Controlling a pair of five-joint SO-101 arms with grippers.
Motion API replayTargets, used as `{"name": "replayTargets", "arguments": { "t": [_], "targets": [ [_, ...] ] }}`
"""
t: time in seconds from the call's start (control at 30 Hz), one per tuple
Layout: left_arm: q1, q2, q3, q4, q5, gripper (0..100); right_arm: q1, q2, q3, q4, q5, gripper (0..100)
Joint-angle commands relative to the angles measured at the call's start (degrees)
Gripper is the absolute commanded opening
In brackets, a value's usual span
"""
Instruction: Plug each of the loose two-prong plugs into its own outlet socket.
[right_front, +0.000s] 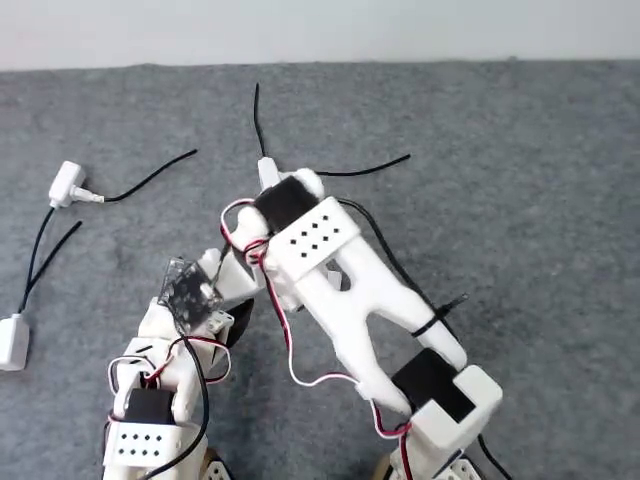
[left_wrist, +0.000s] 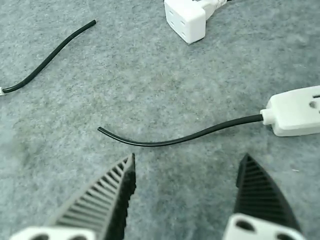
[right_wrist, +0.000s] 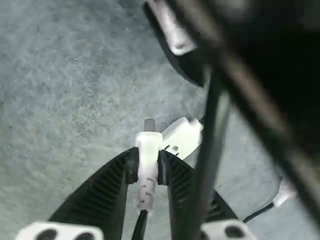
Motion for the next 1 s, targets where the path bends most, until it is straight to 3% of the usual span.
{"name": "replayTargets", "arguments": {
  "t": [0.0, 0.1, 0.3, 0.6, 0.97],
  "targets": [
    [-0.35, -0.09, -0.57, 0.35, -0.26, 32, 1.54, 0.22, -3.25, 2.42, 6.86, 0.9],
    [-0.35, -0.09, -0.57, 0.35, -0.26, 32, 4.44, 0.84, -3.25, 2.33, 11.34, 0.9],
    [-0.35, -0.09, -0.57, 0.35, -0.26, 32, 9.63, 1.63, -3.25, 2.42, 27.43, 0.9],
    [-0.35, -0.09, -0.57, 0.35, -0.26, 32, 14.11, 2.24, -3.25, 2.15, 42.64, 0.9],
    [-0.35, -0.09, -0.57, 0.35, -0.26, 32, 16.48, 11.65, -8.09, 2.15, 43.78, 0.9]
  ]
}}
